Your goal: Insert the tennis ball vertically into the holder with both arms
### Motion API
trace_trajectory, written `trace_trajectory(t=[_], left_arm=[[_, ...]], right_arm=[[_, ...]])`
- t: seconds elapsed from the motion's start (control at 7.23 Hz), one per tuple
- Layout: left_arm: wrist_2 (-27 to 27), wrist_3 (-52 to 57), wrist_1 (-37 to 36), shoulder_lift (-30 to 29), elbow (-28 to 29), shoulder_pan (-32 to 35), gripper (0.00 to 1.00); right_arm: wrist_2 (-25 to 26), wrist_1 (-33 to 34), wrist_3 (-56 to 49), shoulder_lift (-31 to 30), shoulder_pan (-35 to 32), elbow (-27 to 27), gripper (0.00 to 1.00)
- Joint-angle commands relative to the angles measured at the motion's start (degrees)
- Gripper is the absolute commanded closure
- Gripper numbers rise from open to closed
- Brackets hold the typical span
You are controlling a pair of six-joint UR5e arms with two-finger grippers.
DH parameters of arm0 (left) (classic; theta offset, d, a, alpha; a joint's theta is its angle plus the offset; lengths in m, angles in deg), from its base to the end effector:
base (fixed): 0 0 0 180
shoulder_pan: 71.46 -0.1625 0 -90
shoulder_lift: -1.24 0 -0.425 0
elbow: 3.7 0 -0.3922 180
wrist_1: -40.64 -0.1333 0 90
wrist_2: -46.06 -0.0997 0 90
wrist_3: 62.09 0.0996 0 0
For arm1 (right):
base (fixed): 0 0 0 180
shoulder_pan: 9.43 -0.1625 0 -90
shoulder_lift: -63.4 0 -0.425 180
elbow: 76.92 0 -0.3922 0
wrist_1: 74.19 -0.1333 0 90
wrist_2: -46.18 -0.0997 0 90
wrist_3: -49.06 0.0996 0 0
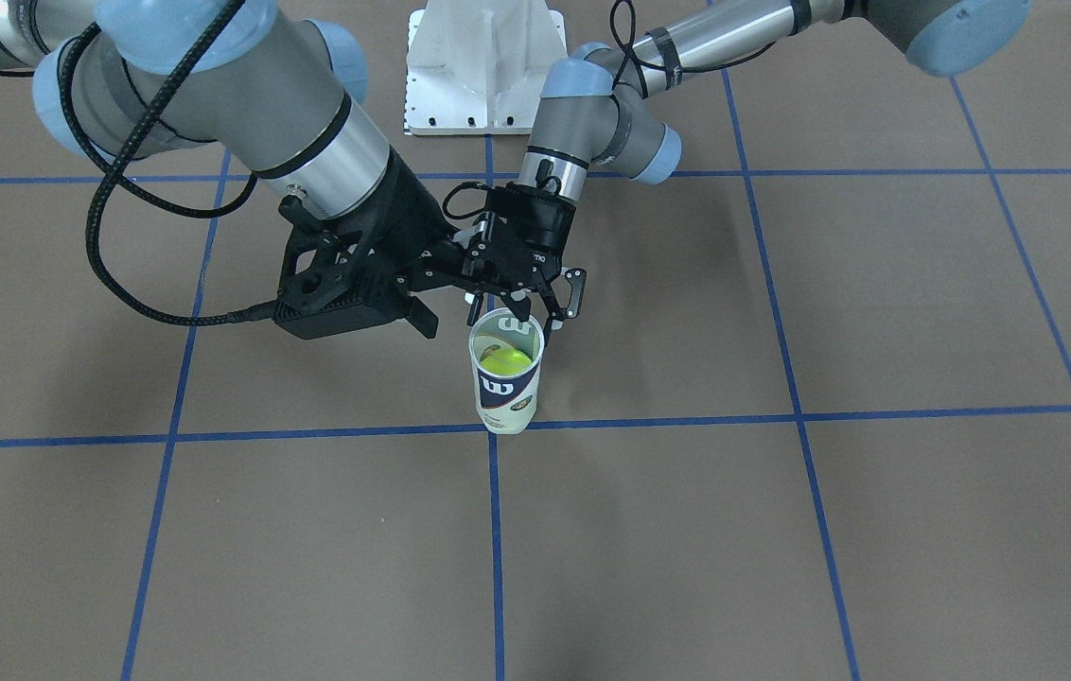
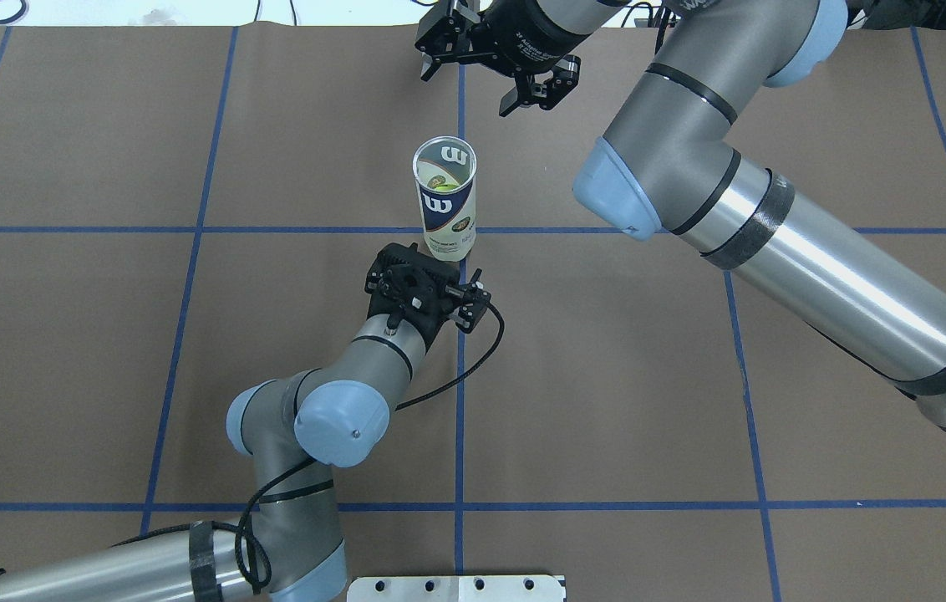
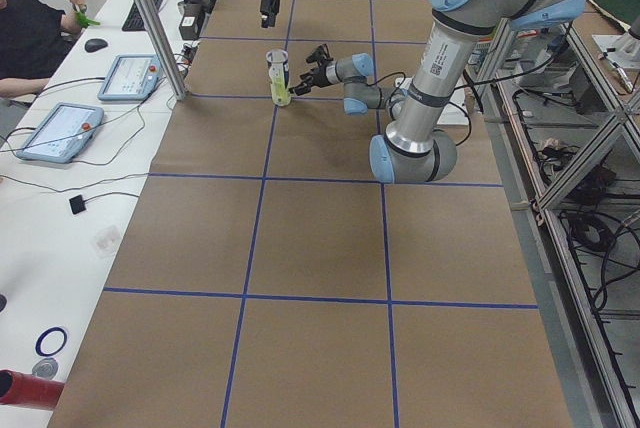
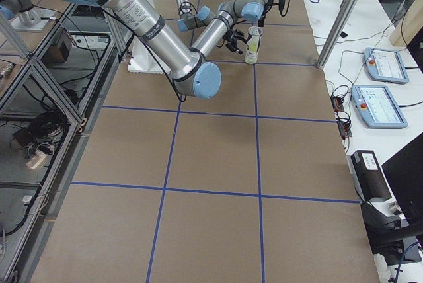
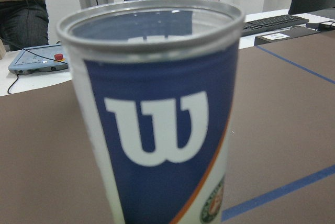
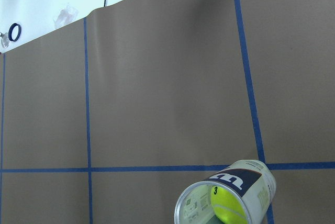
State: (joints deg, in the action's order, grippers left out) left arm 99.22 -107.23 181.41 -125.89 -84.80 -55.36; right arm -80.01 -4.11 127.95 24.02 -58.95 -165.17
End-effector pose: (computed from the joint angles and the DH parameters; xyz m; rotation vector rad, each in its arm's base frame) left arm 0.6184 -0.3794 0.2332 1.1243 0.8634 -0.0280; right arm -0.3961 -0.5789 0.0729 0.1069 -1.2725 0.1982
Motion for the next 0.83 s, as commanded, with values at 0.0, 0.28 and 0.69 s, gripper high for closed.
trace_trajectory(t=[0.0, 0.28, 0.69], left_arm=[[0.02, -0.29, -1.72, 5.29, -6.41, -3.09, 0.00], [9.69, -0.82, -5.91, 16.16, -17.17, -3.36, 0.00], [33.30, -1.26, -14.17, 26.84, -26.98, 9.76, 0.00]], right_arm=[[-3.69, 0.23, -0.41, 0.54, -2.50, 0.09, 0.00], [-15.42, 1.10, -2.76, -0.60, -10.47, 0.35, 0.00], [-18.12, 1.55, -9.17, -6.03, -14.72, -1.05, 0.00]])
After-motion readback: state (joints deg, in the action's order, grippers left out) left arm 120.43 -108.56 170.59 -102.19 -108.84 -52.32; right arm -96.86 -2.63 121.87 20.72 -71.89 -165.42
